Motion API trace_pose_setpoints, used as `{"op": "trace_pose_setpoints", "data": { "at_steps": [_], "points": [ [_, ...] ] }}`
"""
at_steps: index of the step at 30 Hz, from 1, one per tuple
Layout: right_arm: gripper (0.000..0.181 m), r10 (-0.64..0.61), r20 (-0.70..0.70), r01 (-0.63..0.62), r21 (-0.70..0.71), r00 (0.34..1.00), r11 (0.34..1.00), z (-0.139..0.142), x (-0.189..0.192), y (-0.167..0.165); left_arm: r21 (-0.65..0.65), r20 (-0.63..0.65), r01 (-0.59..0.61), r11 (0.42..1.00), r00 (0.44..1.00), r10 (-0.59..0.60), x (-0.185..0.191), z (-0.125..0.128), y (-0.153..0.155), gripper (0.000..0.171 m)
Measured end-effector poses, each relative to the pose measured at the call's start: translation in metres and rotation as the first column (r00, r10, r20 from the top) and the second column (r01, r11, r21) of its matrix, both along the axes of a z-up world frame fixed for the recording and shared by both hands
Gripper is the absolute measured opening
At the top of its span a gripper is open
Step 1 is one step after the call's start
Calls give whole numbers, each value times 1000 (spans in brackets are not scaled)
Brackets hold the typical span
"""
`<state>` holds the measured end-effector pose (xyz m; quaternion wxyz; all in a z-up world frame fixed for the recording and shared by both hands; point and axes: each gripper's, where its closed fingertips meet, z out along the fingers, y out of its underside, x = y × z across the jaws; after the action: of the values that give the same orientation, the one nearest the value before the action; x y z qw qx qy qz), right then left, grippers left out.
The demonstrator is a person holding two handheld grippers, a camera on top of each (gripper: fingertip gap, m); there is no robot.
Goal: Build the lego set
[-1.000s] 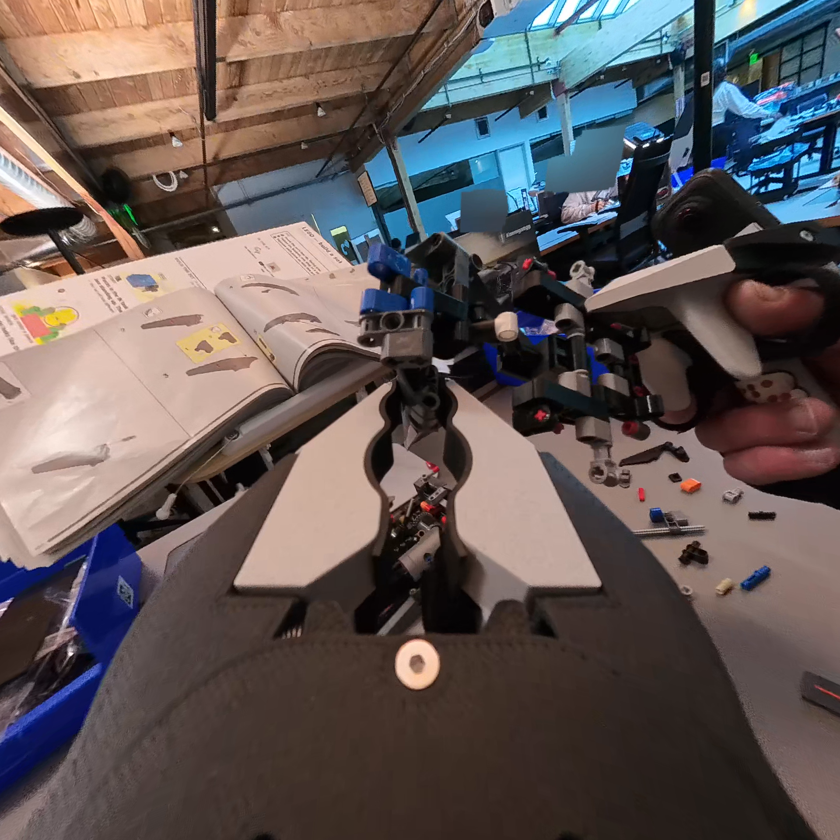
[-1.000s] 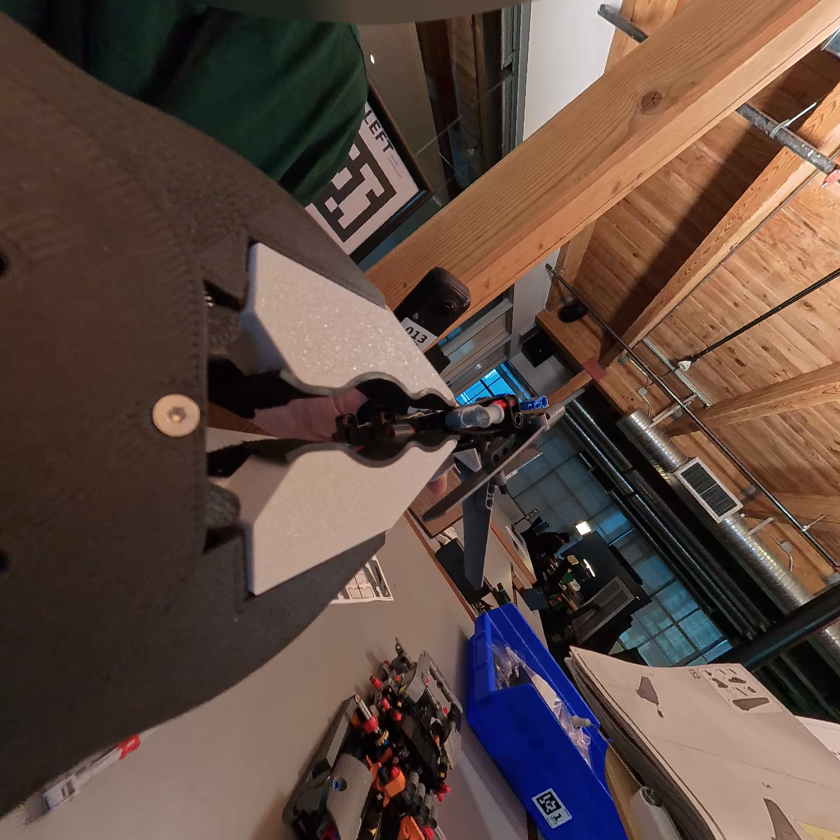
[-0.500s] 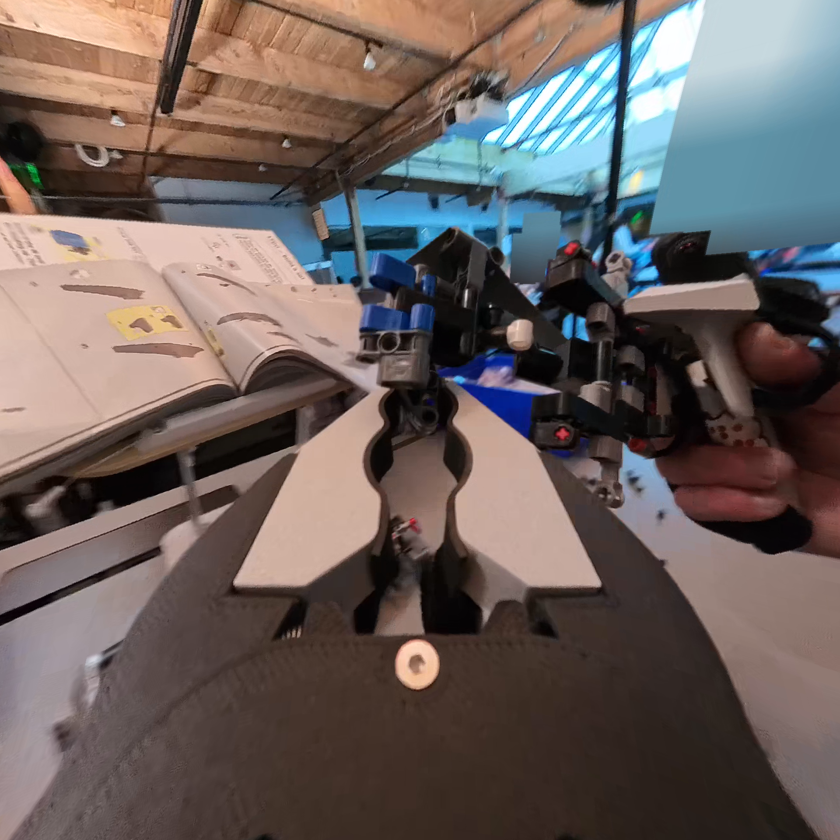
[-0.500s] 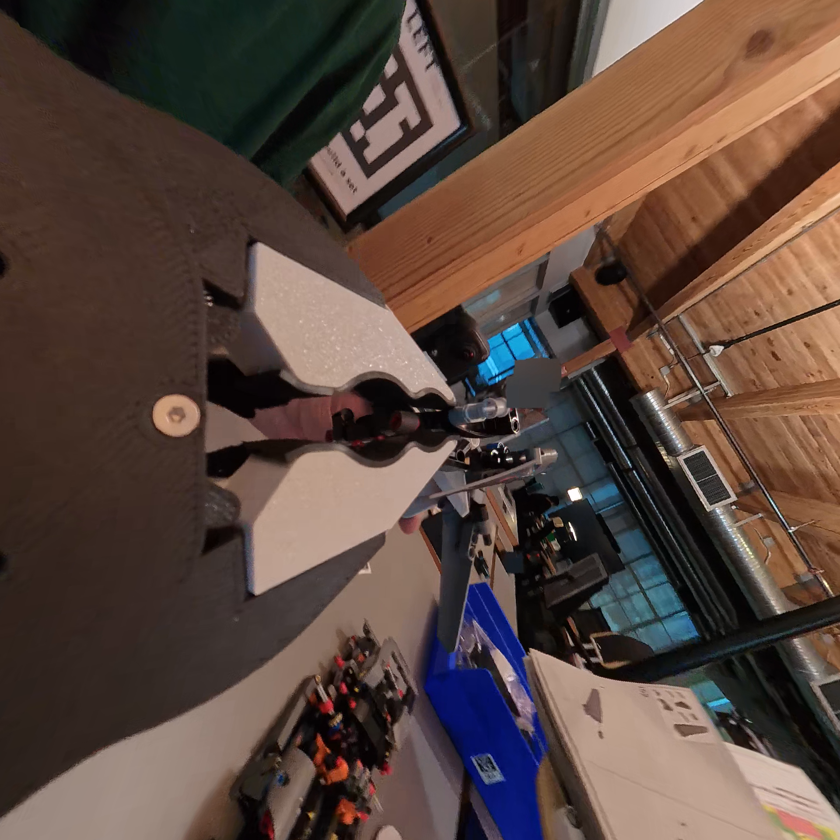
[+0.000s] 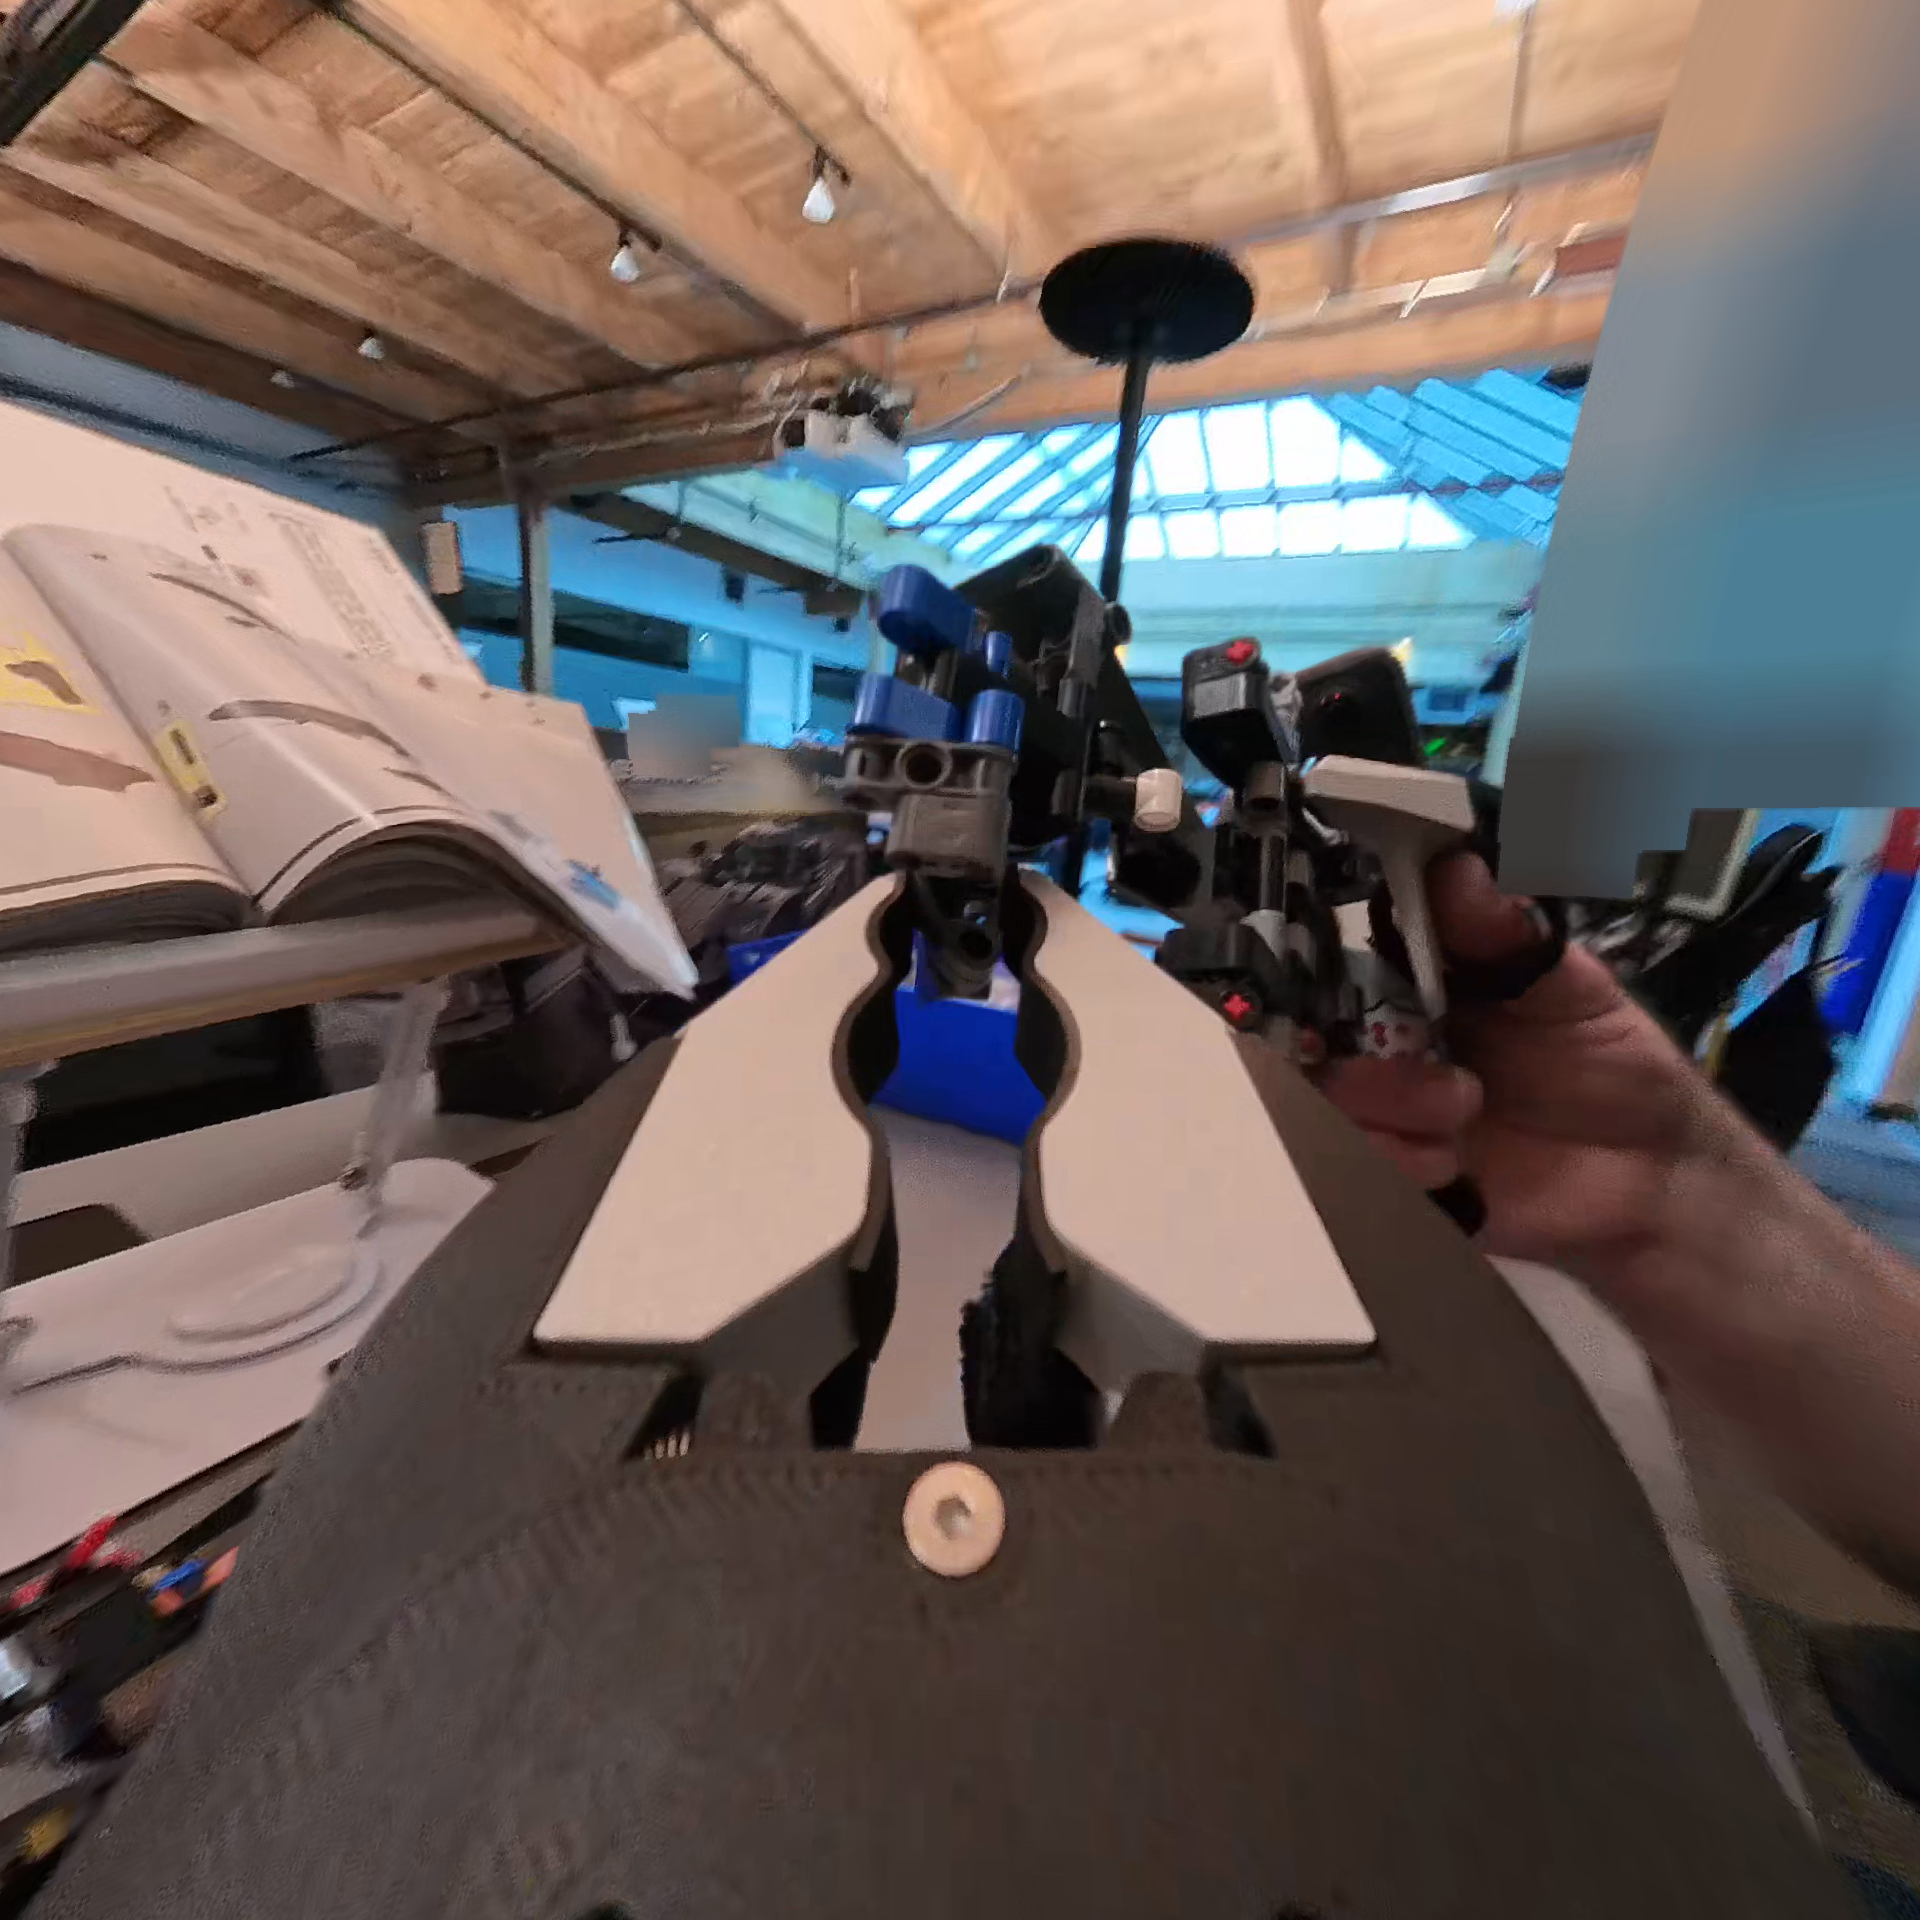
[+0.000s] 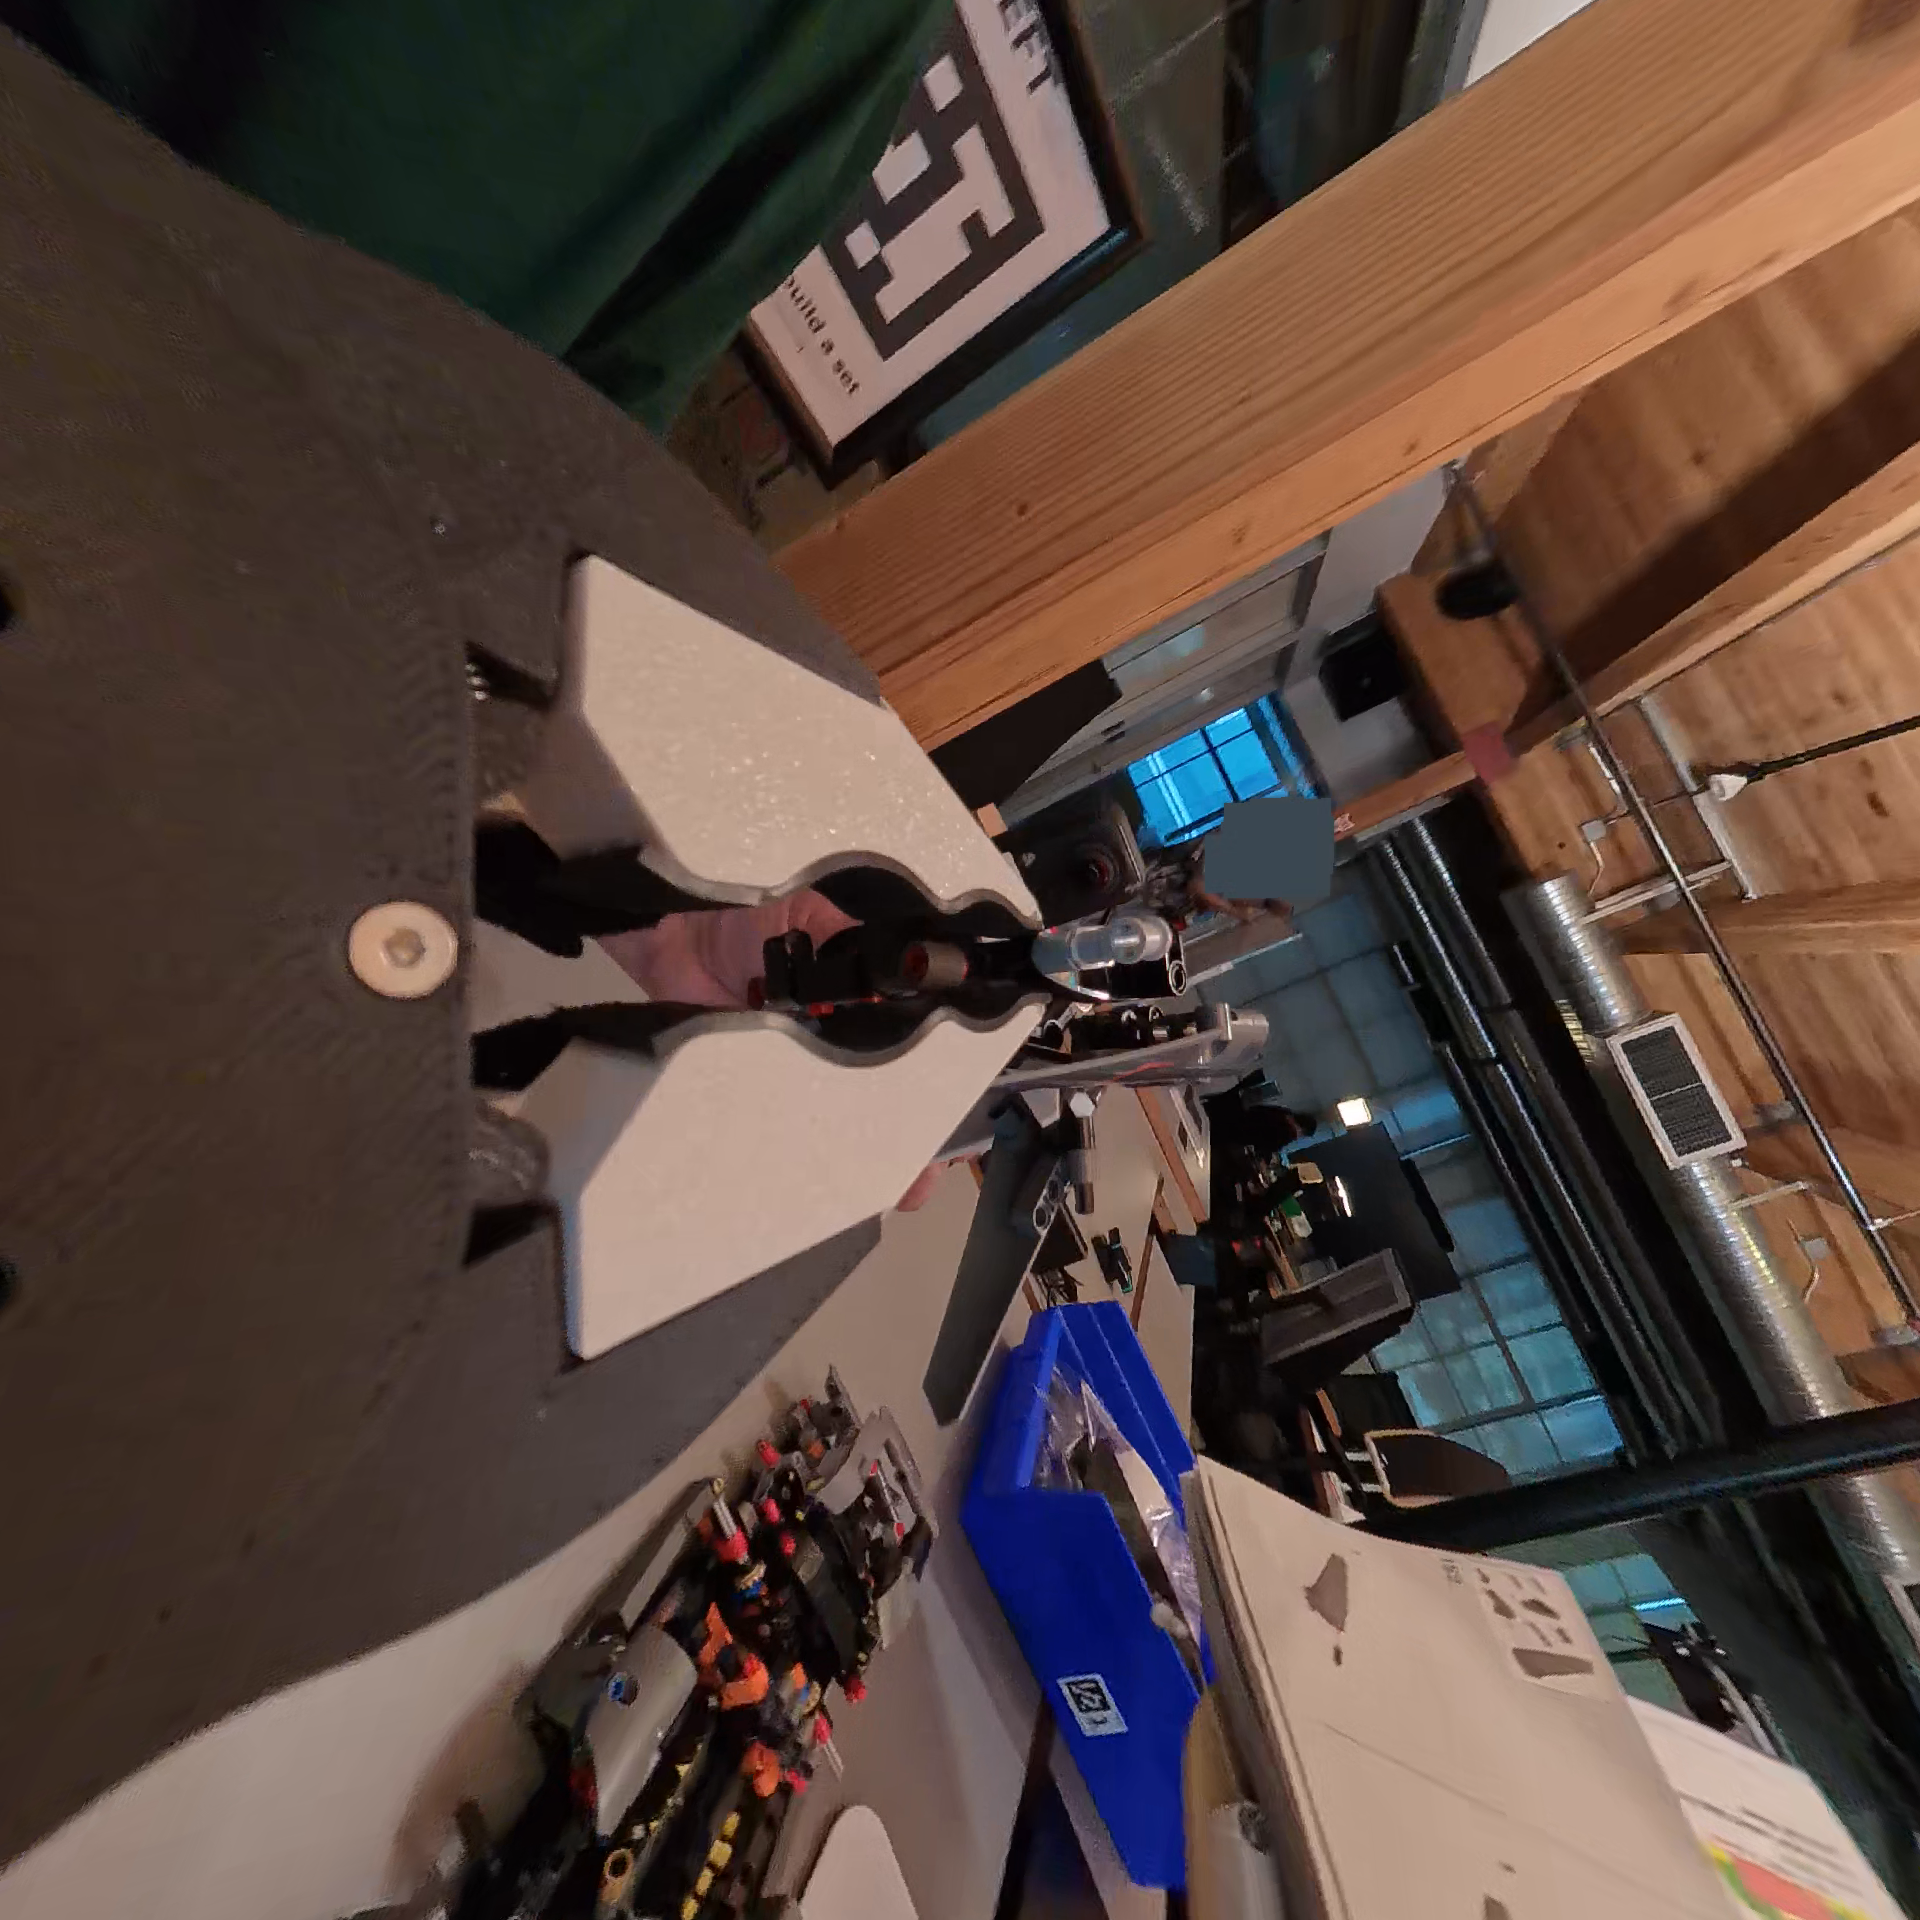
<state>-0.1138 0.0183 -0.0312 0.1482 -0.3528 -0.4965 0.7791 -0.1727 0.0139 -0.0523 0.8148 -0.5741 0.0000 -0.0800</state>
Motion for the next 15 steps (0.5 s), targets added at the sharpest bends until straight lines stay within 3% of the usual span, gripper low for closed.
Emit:
{"op": "trace_pose_setpoints", "data": {
  "at_steps": [7, 15],
  "points": [
    [6, 124, 22, -118, -187, 992, 975, -7, -5, 25, -56, 58, 52, 997, 997, -49, 1, -8, 12, 16],
    [6, 142, 29, -132, -220, 989, 967, -10, -7, 32, -79, -18, -6, 997, 1000, 5, 1, -12, 15, 15]
  ]
}}
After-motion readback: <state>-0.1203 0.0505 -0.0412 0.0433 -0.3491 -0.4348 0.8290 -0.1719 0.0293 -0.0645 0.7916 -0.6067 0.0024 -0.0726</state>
